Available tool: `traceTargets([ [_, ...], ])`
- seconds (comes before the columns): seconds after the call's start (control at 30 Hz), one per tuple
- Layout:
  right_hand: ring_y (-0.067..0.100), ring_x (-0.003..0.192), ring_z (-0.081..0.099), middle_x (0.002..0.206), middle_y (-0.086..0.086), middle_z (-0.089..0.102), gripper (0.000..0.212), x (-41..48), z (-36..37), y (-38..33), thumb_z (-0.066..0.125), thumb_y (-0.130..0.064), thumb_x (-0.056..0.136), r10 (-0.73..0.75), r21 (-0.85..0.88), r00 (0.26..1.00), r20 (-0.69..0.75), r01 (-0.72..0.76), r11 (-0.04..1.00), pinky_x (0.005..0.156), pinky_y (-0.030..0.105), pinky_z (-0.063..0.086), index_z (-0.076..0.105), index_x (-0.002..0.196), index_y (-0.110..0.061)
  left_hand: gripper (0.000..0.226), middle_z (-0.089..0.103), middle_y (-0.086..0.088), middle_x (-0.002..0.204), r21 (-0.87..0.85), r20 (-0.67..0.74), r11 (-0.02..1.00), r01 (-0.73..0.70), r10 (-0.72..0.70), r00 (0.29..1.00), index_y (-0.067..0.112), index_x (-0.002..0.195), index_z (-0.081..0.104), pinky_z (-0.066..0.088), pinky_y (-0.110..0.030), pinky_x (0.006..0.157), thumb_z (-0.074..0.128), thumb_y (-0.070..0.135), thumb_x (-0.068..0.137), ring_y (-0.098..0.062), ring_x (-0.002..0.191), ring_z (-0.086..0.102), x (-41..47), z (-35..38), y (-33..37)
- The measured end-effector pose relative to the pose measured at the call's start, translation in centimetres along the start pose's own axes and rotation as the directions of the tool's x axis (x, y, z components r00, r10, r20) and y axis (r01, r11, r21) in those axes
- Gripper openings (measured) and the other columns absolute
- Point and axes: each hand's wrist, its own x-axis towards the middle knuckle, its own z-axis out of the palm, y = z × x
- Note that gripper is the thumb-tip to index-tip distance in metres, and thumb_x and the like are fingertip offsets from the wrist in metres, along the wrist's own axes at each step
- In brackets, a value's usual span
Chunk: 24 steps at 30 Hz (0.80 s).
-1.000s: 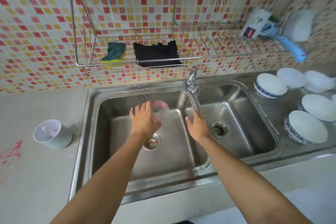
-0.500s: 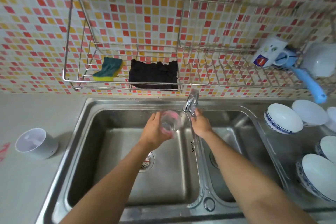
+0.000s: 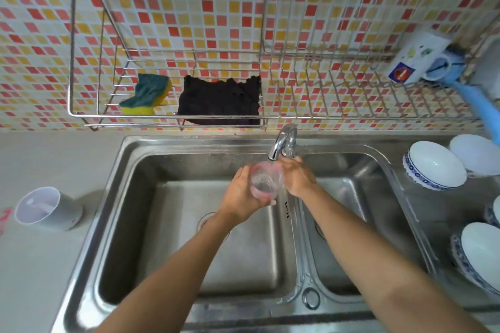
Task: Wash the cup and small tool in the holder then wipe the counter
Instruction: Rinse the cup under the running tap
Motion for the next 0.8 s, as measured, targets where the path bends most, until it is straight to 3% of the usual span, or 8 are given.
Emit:
traceTargets([
  [0.17,0.027,0.138,0.033,0.154,-0.004,0.031,0.050,1.3,0.5,0.1,0.046,-0.003,0.094,-0.016,0.083,0.986,0.165,0.002,0.997,0.106,0.042,0.041,0.045,0.138,-0.028,0.089,0.054,0.007,0.118,-0.013,-0.034,1.000,-0.018,0.017,0.999,0.019,0.129,0.049,0.041,-0.019,0.092,0.093,0.032,0.053,-0.010,0.108,0.052,-0.1,0.0,-0.5],
  [0.23,0.029,0.134,0.037,0.150,0.003,0.036,0.042,1.9,0.6,0.2,0.044,-0.012,0.097,-0.007,0.149,0.983,0.182,-0.021,0.989,0.105,0.043,0.039,0.047,0.138,-0.021,0.088,0.056,0.006,0.118,-0.027,-0.060,1.000,-0.009,0.007,0.998,0.019,0.128,0.049,0.045,-0.022,0.092,0.093,0.031,0.053,-0.010,0.107,0.053,-0.2,-0.1,-0.7],
  [0.33,0.031,0.121,0.045,0.137,0.012,0.044,0.035,2.6,0.7,0.1,0.046,-0.014,0.096,0.020,0.193,0.986,0.168,-0.052,0.980,0.097,0.040,0.040,0.052,0.131,-0.012,0.083,0.056,0.007,0.116,-0.063,-0.084,0.998,0.015,-0.020,0.996,0.020,0.126,0.049,0.043,-0.017,0.086,0.092,0.030,0.055,-0.010,0.104,0.054,-0.2,-0.1,-1.0],
  [0.47,0.019,0.100,0.049,0.125,0.005,0.047,0.025,3.2,1.2,-0.5,0.051,-0.014,0.096,0.109,0.260,0.981,0.160,-0.148,0.954,0.084,0.030,0.044,0.056,0.120,-0.012,0.082,0.057,0.009,0.116,-0.082,-0.065,0.996,0.025,-0.031,0.997,0.022,0.125,0.050,0.039,-0.006,0.080,0.091,0.031,0.055,-0.009,0.104,0.055,-0.3,0.3,-1.2],
  [0.53,0.019,0.107,0.049,0.126,0.004,0.046,0.027,3.7,1.5,-0.5,0.057,-0.019,0.094,0.110,0.283,0.983,0.145,-0.148,0.948,0.091,0.031,0.043,0.056,0.120,-0.013,0.082,0.058,0.008,0.116,-0.089,-0.081,0.995,0.035,-0.043,0.996,0.021,0.126,0.049,0.038,-0.006,0.080,0.091,0.029,0.057,-0.009,0.105,0.055,-0.3,0.3,-1.5],
  [0.6,0.023,0.115,0.048,0.124,0.005,0.046,0.025,3.7,1.3,-0.3,0.058,-0.022,0.093,0.121,0.315,0.988,0.097,-0.146,0.938,0.099,0.036,0.041,0.056,0.116,-0.014,0.082,0.057,0.008,0.117,-0.081,-0.073,0.996,0.034,-0.040,0.997,0.021,0.127,0.049,0.043,-0.014,0.085,0.091,0.030,0.057,-0.010,0.106,0.055,-0.3,0.4,-1.7],
  [0.67,0.023,0.105,0.051,0.114,0.005,0.049,0.018,3.6,1.2,0.1,0.054,-0.025,0.094,0.149,0.396,0.988,0.039,-0.152,0.906,0.093,0.036,0.043,0.057,0.105,-0.012,0.083,0.058,0.008,0.117,-0.086,-0.093,0.996,0.031,-0.039,0.995,0.022,0.127,0.049,0.048,-0.024,0.089,0.091,0.032,0.056,-0.011,0.106,0.056,-0.3,0.6,-1.9],
  [0.8,0.022,0.081,0.052,0.098,0.008,0.056,0.024,3.0,1.2,0.5,0.049,-0.029,0.097,0.271,0.660,0.961,-0.049,-0.172,0.731,0.069,0.030,0.039,0.057,0.098,-0.007,0.083,0.057,0.007,0.119,-0.079,-0.088,0.996,0.028,-0.035,0.996,0.022,0.127,0.048,0.046,-0.023,0.090,0.091,0.034,0.056,-0.011,0.108,0.055,-0.5,0.6,-2.1],
])
